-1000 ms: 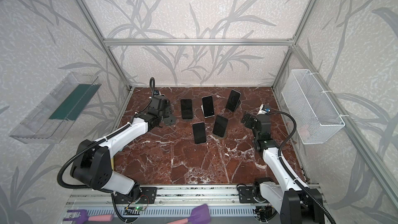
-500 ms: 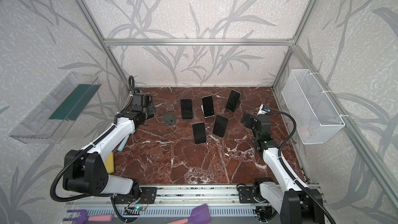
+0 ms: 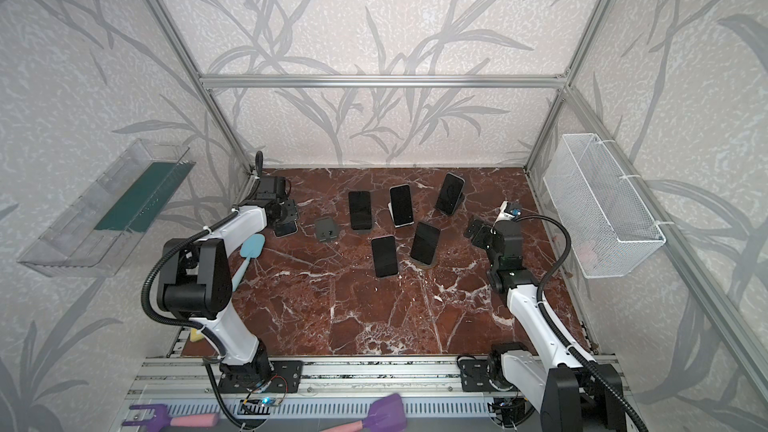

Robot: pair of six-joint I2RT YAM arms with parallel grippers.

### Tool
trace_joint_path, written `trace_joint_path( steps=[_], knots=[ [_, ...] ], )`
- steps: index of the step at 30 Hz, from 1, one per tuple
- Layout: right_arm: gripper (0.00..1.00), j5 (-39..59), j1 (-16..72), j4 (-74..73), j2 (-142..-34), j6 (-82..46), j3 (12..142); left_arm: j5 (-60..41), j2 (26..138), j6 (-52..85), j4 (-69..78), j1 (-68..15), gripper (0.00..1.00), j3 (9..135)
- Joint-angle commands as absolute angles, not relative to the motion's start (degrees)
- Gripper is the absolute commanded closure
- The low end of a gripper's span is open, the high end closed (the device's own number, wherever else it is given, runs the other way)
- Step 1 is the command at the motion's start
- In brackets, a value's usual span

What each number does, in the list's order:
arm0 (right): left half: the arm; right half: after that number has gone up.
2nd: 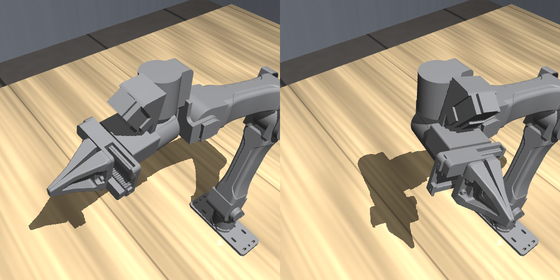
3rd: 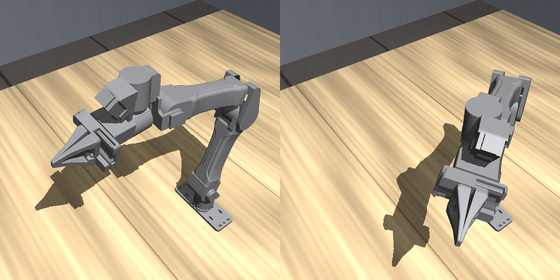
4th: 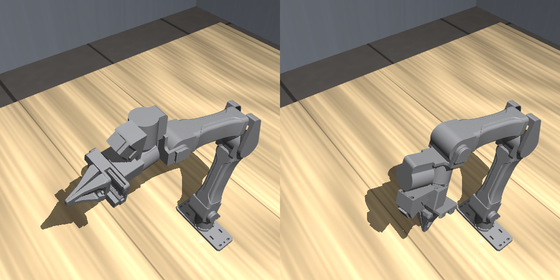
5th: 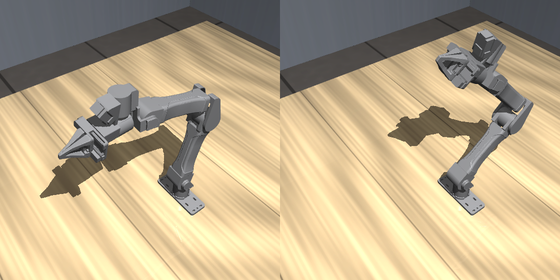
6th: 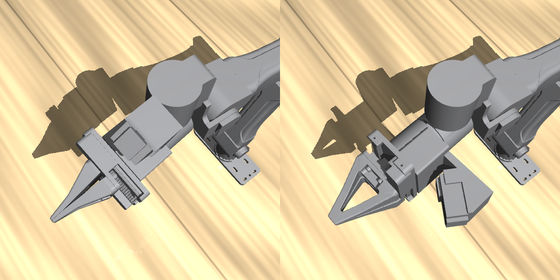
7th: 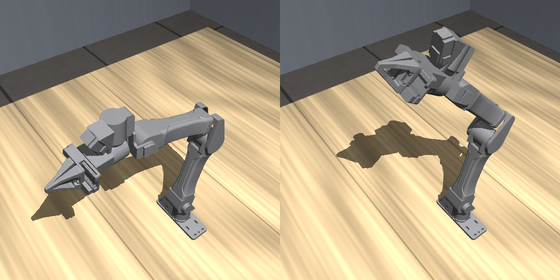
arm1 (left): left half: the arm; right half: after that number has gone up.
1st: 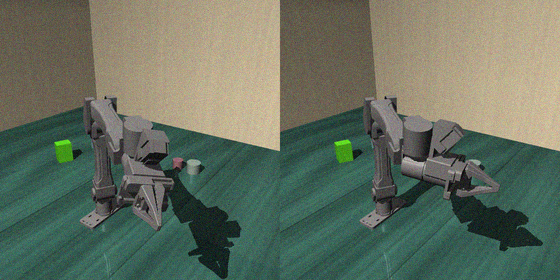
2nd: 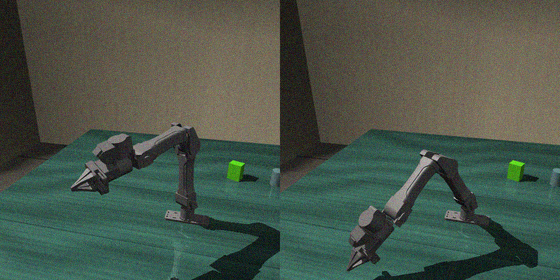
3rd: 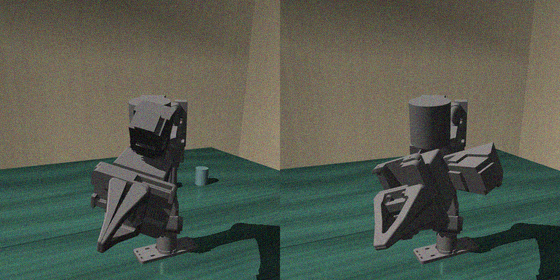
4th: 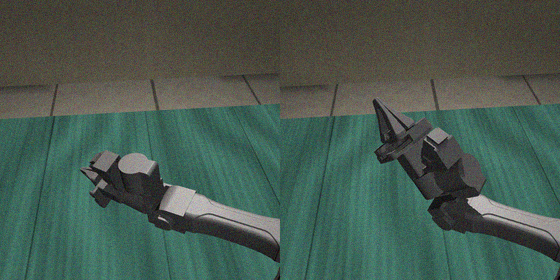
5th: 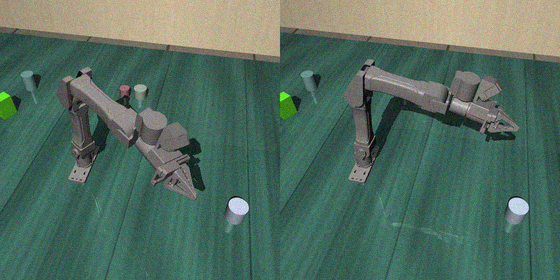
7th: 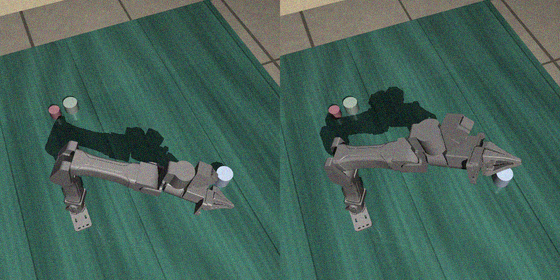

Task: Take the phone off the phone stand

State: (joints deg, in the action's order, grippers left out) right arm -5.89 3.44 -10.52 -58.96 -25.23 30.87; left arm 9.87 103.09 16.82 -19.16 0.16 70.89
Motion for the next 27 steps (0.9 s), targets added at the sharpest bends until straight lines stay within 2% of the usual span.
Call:
trace_joint_path(
  steps=[1, 11, 27],
  knots=[
    [0.02, -5.21, 3.69, -12.74, -59.67, -25.58, 30.23, 6.59, 105.15, 14.30, -21.87, 1.44, 0.48, 74.85],
    [0.02, -3.50, 3.69, -12.57, -60.46, -25.62, 30.76, -0.13, 112.42, 13.08, -29.22, 4.45, 0.46, 82.59],
    [0.02, -2.50, 3.68, -12.92, -62.49, -25.66, 31.16, -2.07, 118.93, 13.37, -33.33, 4.63, 0.46, 87.36]
  ],
)
